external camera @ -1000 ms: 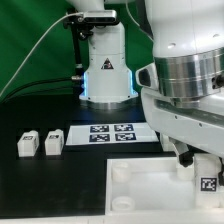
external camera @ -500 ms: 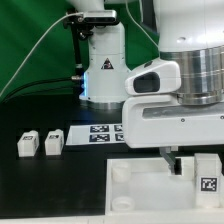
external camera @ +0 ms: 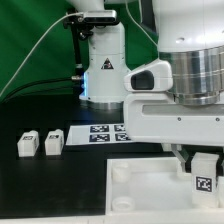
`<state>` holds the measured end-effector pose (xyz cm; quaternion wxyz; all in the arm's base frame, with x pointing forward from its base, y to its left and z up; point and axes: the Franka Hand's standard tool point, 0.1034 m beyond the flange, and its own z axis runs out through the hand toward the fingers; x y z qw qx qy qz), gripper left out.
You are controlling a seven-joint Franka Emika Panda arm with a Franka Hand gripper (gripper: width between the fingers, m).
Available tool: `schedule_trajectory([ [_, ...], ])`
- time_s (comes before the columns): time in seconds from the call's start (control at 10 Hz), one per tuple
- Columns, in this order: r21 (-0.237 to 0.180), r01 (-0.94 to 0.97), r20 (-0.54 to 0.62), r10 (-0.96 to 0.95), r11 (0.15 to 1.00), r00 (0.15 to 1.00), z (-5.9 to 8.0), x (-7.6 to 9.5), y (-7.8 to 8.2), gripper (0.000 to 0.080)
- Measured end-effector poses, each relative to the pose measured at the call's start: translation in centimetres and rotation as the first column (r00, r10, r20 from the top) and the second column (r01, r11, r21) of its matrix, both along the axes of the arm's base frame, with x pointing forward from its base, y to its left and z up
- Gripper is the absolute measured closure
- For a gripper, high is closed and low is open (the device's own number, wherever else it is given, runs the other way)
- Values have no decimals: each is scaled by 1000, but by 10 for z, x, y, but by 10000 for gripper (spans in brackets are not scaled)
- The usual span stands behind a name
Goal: Assemble one leg
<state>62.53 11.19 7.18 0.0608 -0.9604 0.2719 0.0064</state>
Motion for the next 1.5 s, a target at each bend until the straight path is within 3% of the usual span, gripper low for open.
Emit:
schedule_trajectory([
  [0.2,2,167,-21,-167,986,986,0,0,0,507],
  [0.3,-1,389,-69,-388,921,919,0,1,2,507],
  [0.5,-19,727,-167,-719,687,675,0,4,1,505],
  [0.6,2,803,-174,-790,597,588,-1,2,0,505],
  [0.9,-27,950,-195,-934,311,300,0,2,4,505],
  [1.0,-34,961,-196,-944,276,264,0,2,4,505],
  [1.1,-55,981,-198,-965,188,174,1,2,4,505],
  [1.3,-56,980,-193,-966,189,175,0,2,3,505],
  [1.5,-57,980,-193,-965,189,175,-1,1,3,261],
])
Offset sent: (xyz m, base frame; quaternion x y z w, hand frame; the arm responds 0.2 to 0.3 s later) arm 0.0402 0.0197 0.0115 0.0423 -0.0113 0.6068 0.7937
